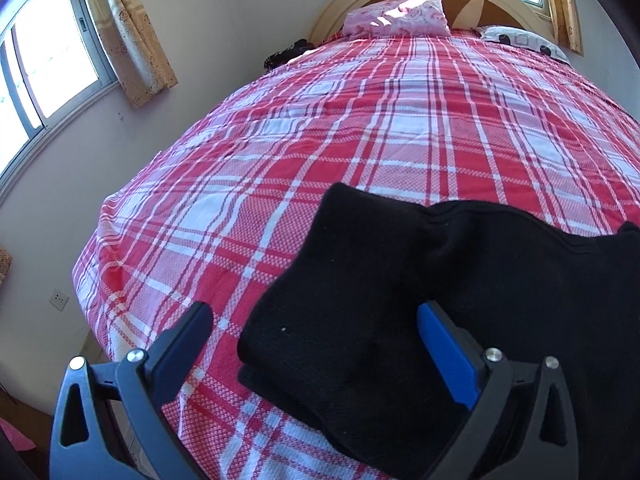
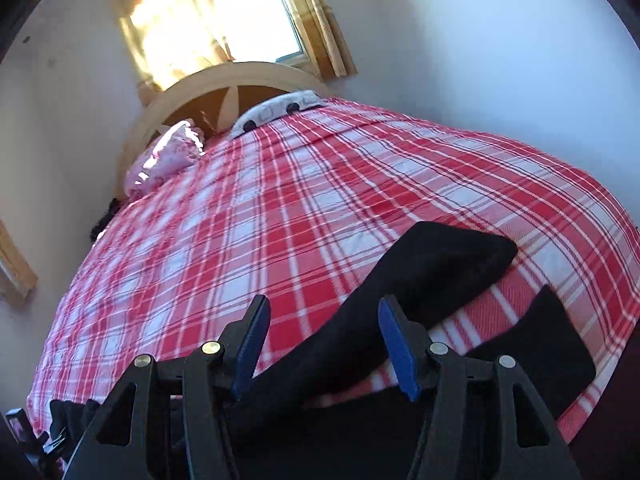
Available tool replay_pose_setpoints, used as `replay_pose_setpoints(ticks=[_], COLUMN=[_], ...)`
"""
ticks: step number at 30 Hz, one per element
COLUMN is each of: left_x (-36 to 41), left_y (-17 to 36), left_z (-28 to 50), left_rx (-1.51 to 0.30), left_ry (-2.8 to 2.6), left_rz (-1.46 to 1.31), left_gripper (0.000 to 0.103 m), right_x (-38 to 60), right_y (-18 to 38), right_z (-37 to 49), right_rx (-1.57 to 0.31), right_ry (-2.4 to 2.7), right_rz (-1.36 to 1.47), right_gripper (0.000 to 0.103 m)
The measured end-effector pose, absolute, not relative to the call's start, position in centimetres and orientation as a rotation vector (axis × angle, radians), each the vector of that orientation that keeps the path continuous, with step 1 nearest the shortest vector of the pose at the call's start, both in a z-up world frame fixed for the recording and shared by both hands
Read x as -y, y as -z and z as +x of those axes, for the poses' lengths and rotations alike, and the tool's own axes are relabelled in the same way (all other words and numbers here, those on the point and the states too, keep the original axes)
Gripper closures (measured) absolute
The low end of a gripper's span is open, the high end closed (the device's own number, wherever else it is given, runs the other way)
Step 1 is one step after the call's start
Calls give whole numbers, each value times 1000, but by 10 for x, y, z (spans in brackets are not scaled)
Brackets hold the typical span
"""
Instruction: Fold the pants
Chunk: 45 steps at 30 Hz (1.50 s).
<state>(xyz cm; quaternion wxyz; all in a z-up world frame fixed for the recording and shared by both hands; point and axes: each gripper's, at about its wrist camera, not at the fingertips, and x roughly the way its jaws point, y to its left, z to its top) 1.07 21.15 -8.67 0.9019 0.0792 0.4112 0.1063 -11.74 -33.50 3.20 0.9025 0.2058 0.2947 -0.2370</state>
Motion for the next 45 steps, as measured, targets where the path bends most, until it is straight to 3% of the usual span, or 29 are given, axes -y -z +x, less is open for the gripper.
replay_pose_setpoints(ticks=[9,10,12,15,20,23,26,30,35,36,38,39,40,45], left_x=[-211,-211,-211,-211,-210,-210,-211,-209,-202,-198,-180,-169,-154,-59], left_y=[87,87,87,87,87,88,88,87,73,67,52,46,41,26], left_z=[12,13,13,13,14,14,15,17,4,-2,-19,-27,-36,-86], left_rx=[-863,-865,-868,-867,-870,-871,-874,-881,-832,-806,-756,-744,-735,-650], left_ry=[-226,-224,-224,-224,-223,-224,-221,-218,-198,-167,-76,-17,57,387], left_rz=[166,166,163,163,164,153,149,158,155,149,145,145,150,305], left_gripper=[0,0,0,0,0,0,0,0,0,0,0,0,0,0], right_x=[401,397,394,398,394,391,394,414,405,400,385,381,377,387], right_y=[35,35,32,13,-36,-30,-2,36,32,30,31,33,37,56], right_z=[-16,-15,-15,-43,-153,-219,-276,-328,-340,-334,-317,-309,-298,-284], right_rx=[-985,-987,-995,-909,-502,-368,-347,-336,-257,-270,-316,-330,-353,-395], right_ry=[669,688,705,633,403,385,477,621,571,544,496,488,487,626], right_rz=[404,366,307,435,668,775,812,927,975,976,973,972,967,953], right_gripper=[48,68,97,98,98,97,97,97,96,92,70,48,42,43])
